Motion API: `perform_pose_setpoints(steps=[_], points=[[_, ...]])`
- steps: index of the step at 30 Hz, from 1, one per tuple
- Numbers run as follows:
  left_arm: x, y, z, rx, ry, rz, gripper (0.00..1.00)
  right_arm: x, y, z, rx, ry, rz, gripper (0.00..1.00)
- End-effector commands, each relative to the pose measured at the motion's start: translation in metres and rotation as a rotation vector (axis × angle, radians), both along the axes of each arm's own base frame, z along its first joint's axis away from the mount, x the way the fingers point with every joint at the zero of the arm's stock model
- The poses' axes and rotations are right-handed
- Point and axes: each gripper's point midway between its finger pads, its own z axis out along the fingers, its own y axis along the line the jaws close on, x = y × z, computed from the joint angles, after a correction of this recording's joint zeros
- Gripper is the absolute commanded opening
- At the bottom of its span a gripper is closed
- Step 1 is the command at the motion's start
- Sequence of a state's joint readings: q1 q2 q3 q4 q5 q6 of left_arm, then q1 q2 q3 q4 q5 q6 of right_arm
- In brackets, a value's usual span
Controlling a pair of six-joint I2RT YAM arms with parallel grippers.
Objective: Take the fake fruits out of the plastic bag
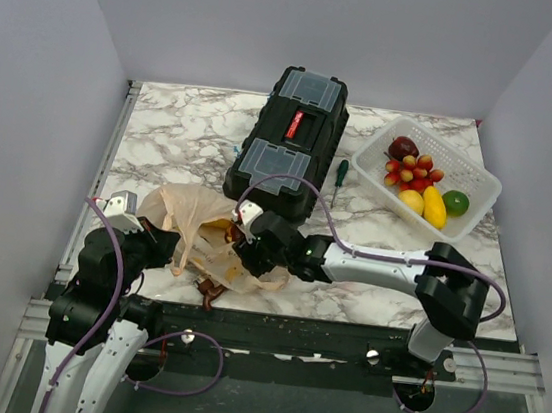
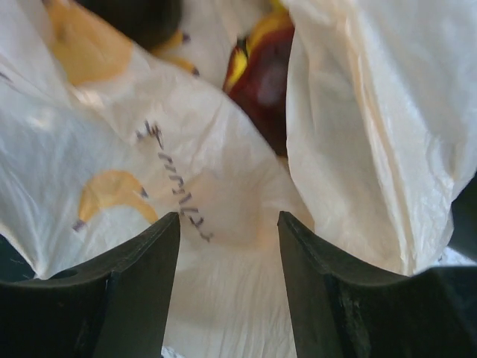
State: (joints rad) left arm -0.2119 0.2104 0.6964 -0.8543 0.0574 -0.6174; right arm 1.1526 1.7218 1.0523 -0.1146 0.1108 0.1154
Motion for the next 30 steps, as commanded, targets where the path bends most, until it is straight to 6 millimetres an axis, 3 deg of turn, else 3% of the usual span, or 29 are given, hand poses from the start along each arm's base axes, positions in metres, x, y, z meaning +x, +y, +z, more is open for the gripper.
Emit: perform_pose_setpoints(steps=[1,5,14,22,28,30], points=[[0.003,-0.003,0.0,-0.002,-0.003,-0.015,0.0,0.006,0.037,0.076,0.258,-0.024,-0.037,0.59],[0.003,-0.004,0.0,-0.002,0.001,-0.023,0.0,0.015,0.053,0.101,0.368,0.007,-0.127,0.59],[0.002,-0.005,0.001,-0.004,-0.008,-0.025,0.0,0.032,0.086,0.089,0.385,0.071,-0.236,0.54],[0.002,-0.005,0.001,-0.003,-0.008,-0.031,0.0,0.04,0.084,0.058,0.279,0.082,-0.295,0.46],[0.002,-0.006,0.001,-0.003,-0.006,-0.036,0.0,0.053,0.063,0.04,0.179,0.034,-0.398,0.47],[0.002,-0.006,0.001,-0.002,-0.007,-0.037,0.0,0.055,0.059,0.036,0.159,0.022,-0.416,0.51]])
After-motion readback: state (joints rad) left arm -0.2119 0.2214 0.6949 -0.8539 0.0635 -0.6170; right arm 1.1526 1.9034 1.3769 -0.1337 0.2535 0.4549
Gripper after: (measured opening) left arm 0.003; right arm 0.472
